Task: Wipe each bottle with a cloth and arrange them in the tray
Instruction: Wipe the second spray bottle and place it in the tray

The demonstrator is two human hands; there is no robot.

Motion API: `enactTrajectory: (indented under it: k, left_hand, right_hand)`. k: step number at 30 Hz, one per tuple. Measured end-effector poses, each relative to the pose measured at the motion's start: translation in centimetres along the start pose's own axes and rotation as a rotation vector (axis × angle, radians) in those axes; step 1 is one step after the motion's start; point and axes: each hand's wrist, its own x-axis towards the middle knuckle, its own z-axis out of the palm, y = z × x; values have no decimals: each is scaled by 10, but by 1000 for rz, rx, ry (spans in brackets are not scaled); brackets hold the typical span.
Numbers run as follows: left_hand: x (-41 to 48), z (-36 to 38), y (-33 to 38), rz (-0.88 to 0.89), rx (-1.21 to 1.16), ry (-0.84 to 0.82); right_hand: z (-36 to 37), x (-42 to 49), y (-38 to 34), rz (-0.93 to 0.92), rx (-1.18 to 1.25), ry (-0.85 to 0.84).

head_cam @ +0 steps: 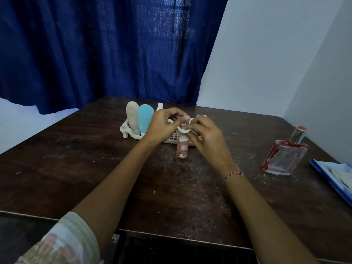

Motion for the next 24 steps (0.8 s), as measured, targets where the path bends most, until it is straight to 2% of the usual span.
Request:
enactTrajectory:
  k: [3, 8, 13, 17, 20, 24]
  left_hand:
    - [1, 0, -2, 2, -18, -8]
    - [1, 1, -4, -4, -65, -24]
    - [1, 2, -4, 3, -72, -56]
    - [1, 1, -3, -27, -103, -90]
    - [1, 1, -2, -32, -120, -109]
    - [1, 2, -1, -11, -166, -118]
  right_hand:
    - [-4, 1, 6, 16, 8, -43]
    - [-7, -1, 13, 92, 86, -9]
    - [-3, 0, 13, 54, 64, -24]
    - [-5, -1, 18, 178, 198, -8]
    - [-5, -2, 20, 244, 168, 2]
    - [1, -1, 12, 165, 136, 71]
